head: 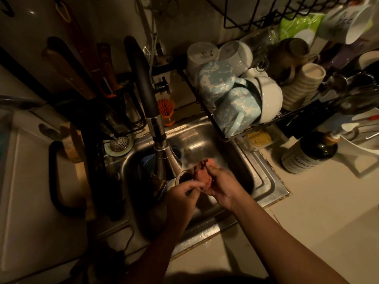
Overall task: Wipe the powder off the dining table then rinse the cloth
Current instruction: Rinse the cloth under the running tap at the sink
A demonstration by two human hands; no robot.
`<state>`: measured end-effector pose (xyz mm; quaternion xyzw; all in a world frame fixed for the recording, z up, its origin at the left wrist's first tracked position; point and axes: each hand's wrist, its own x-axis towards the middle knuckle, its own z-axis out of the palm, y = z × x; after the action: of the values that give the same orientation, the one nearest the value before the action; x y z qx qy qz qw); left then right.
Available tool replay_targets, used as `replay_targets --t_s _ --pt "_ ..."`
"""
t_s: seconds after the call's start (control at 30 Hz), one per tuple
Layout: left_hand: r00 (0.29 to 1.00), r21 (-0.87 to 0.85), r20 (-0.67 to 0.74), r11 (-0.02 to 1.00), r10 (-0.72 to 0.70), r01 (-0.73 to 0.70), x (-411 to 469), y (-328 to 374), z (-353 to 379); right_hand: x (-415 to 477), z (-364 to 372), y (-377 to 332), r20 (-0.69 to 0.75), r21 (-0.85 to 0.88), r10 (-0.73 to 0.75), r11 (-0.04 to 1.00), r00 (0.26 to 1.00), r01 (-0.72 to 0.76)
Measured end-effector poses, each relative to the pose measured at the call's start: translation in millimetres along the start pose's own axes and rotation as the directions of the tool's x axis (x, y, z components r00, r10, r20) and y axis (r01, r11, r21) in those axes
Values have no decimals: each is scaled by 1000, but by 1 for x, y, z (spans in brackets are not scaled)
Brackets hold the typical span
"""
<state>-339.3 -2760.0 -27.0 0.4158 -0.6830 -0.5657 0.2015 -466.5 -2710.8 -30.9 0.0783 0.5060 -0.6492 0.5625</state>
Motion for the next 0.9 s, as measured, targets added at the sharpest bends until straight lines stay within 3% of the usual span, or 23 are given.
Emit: replay_targets --t_s 0.17,0.23,0.3,0.4,0.53,0.7,0.8,0.9 --pt "994 288 -76 956 83 -57 18 -6 -33 -3 -6 -1 92 -141 -78 986 993 91" --pt "982 152 128 976 139 -158 23 4 -35 -7 -6 1 154 -258 -98 957 983 135" --pt "916 87 335 960 222 -265 24 13 -33 -13 -4 3 257 -344 -102 920 961 189" --pt "879 126 372 922 298 -366 31 7 -29 -17 -1 4 350 -410 -140 866 926 286" --pt "903 7 245 931 353 -365 24 8 -18 -7 -4 6 330 -502 -207 788 921 357" --pt "941 24 80 943 329 -332 21 2 0 -9 3 8 194 -515 -256 795 947 321" --pt "974 -18 123 982 189 -189 25 -10 -1 -12 2 8 122 -421 -246 865 962 274" --pt "946 -202 300 977 125 -66 24 -16 -13 -8 -1 3 36 -270 -175 946 984 178"
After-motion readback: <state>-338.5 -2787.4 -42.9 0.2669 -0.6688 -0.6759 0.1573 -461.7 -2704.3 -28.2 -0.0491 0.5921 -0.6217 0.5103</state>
